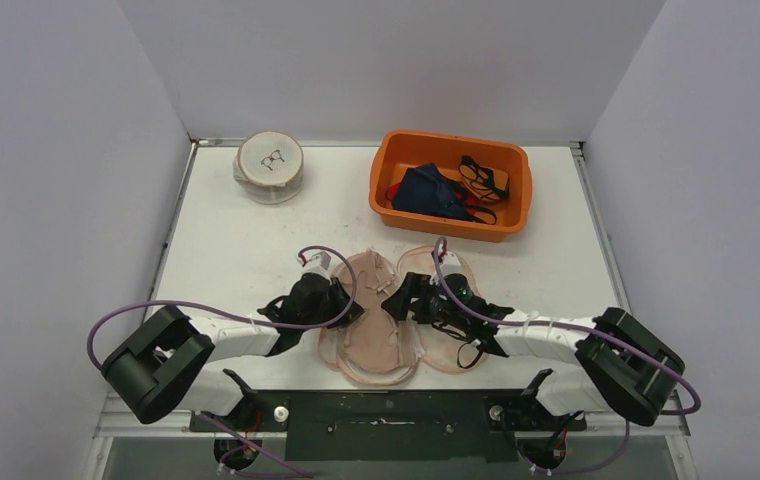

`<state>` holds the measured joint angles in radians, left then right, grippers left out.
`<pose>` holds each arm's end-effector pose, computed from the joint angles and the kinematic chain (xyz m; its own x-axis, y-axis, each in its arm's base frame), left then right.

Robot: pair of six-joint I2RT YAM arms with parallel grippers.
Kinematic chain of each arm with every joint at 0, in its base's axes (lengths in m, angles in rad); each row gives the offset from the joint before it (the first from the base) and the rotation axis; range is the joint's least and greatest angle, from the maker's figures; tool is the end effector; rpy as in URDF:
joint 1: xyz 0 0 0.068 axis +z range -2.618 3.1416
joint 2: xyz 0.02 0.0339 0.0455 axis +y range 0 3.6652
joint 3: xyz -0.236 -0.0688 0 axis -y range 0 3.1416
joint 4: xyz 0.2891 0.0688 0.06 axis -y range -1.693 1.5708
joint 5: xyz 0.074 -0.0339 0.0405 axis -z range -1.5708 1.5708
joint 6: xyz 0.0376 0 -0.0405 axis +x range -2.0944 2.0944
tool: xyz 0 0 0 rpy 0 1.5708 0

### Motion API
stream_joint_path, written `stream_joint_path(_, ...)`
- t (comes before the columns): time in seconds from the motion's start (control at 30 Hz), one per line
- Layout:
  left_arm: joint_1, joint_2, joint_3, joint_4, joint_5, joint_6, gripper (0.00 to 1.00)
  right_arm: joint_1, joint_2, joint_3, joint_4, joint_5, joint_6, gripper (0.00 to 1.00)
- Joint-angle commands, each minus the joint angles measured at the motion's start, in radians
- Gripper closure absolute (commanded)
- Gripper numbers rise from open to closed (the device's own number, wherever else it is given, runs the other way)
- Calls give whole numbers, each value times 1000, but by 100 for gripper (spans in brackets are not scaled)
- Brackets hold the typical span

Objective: Unzip the laundry bag and remove the bra
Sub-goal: Pick up the bra from the laundry bag.

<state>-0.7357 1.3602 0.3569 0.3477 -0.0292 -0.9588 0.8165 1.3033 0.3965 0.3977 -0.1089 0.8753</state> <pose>0.1973 -0.1771 0.0647 -0.7947 -0.3842 -0.4700 0.0056 0.7695 -0.6386 0.1890 0.2071 0.0961 -0.8199 0.2419 -0.5188 -0.2496 0.6646 0.7043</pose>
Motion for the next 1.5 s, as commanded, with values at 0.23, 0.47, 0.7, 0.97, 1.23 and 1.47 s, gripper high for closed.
stream_joint_path(0.23,8,16,-33,74,25,11,82,-7,133,57,113,-57,13,34)
stream_joint_path(0.47,7,13,-35,74,28,18,82,5,91,57,105,-47,20,44)
stream_joint_path(0.7,8,-26,-30,55,29,15,82,34,-19,60,21,-21,-6,35)
stream_joint_path(0.97,4,-279,25,-170,37,28,57,33,-154,50,-123,60,-39,22)
stream_joint_path(1.23,-156,-563,108,-555,-142,102,37,29,-323,30,-271,152,-68,18)
stream_joint_path(1.47,-343,-648,97,-765,-266,-133,41,26,-438,-20,-329,189,-56,19)
